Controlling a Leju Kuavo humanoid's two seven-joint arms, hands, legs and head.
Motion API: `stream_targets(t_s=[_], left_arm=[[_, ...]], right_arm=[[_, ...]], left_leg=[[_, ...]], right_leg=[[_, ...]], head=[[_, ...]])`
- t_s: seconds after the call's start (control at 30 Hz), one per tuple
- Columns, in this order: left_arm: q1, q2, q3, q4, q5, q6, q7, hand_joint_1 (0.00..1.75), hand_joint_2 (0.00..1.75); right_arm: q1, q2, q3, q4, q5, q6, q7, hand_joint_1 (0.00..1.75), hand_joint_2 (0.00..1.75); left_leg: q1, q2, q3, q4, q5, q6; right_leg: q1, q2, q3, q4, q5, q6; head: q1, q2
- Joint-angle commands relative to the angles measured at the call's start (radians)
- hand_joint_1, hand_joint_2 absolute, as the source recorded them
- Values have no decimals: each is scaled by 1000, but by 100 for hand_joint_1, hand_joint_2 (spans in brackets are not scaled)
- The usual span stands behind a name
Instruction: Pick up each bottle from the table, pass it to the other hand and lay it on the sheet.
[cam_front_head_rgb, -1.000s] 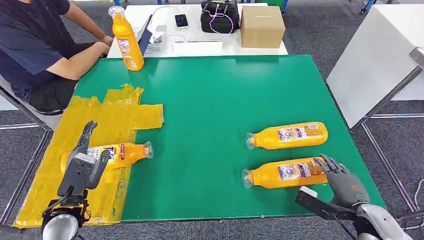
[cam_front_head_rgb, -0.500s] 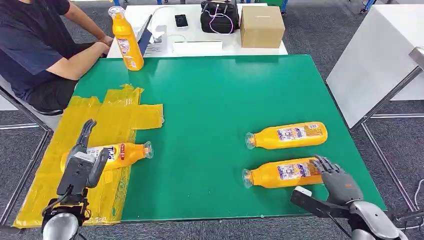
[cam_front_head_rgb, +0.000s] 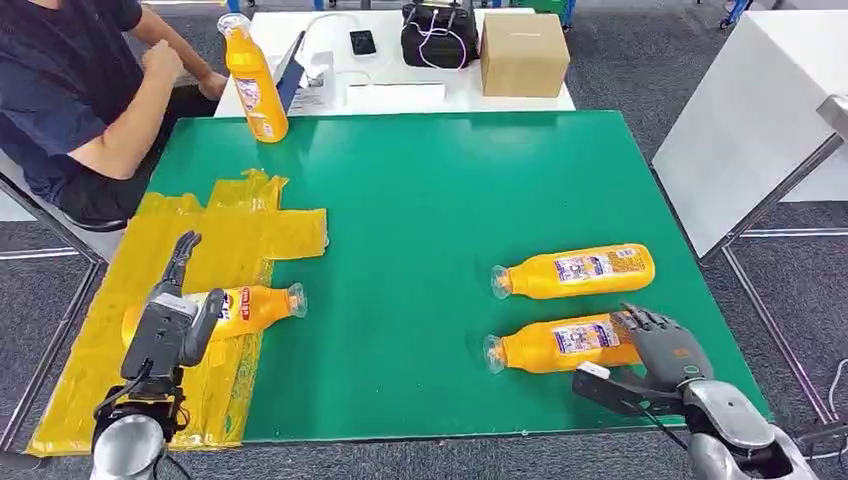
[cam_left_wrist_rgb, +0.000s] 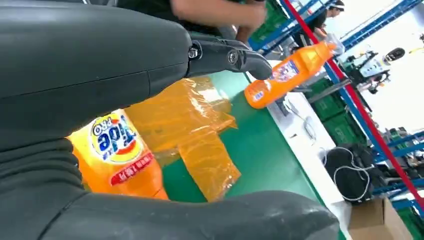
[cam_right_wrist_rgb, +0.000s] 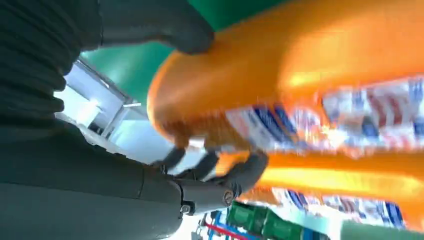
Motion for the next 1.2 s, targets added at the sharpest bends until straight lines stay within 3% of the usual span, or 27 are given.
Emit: stream_targets(t_s=[0.03,0.4,0.43,0.47,0.5,0.77,1.0,1.2], left_arm=[[-52,-5,-30,49,8,-5,15,0,0],[-53,2,-50,62,30,2,4,0,0],[-58,1,-55,66,31,3,1,0,0],[-68,0,-60,66,34,4,0,0,0],[-65,2,-62,71,35,5,-1,0,0],[-73,11,-80,74,58,23,-10,0,0],[-41,20,-69,70,62,37,-14,0,0],[-20,11,-36,36,60,32,-24,0,0]], right_arm=[[-24,13,86,93,0,29,4,173,175],[-14,0,179,161,23,27,-17,175,175],[-15,-1,197,176,27,30,-18,154,175],[-19,-4,216,183,33,33,-22,40,175],[-17,-10,226,195,35,32,-24,0,175],[-32,-35,286,221,17,21,-19,0,175],[-26,-52,253,183,-36,-3,-16,0,175],[-47,-98,201,-7,-86,22,-22,0,175]], left_leg=[[1,-1,5,-2,0,-1],[2,4,13,-2,-1,-1],[2,3,14,-2,-1,-1],[2,3,16,-2,-3,-2],[2,2,18,-2,-3,-1],[3,5,23,-2,-5,0],[1,13,27,-2,-8,-1],[1,14,24,-1,-8,-1]], right_leg=[[2,-2,7,-4,0,0],[2,2,8,-4,1,-1],[2,1,7,-5,1,-1],[2,1,6,-4,0,-1],[2,0,7,-5,0,-1],[3,3,12,-6,-1,-1],[2,11,14,-5,-1,-1],[2,13,11,-4,0,-1]], head=[[0,0],[0,0],[0,0],[0,0],[0,0],[0,0],[0,0],[0,0]])
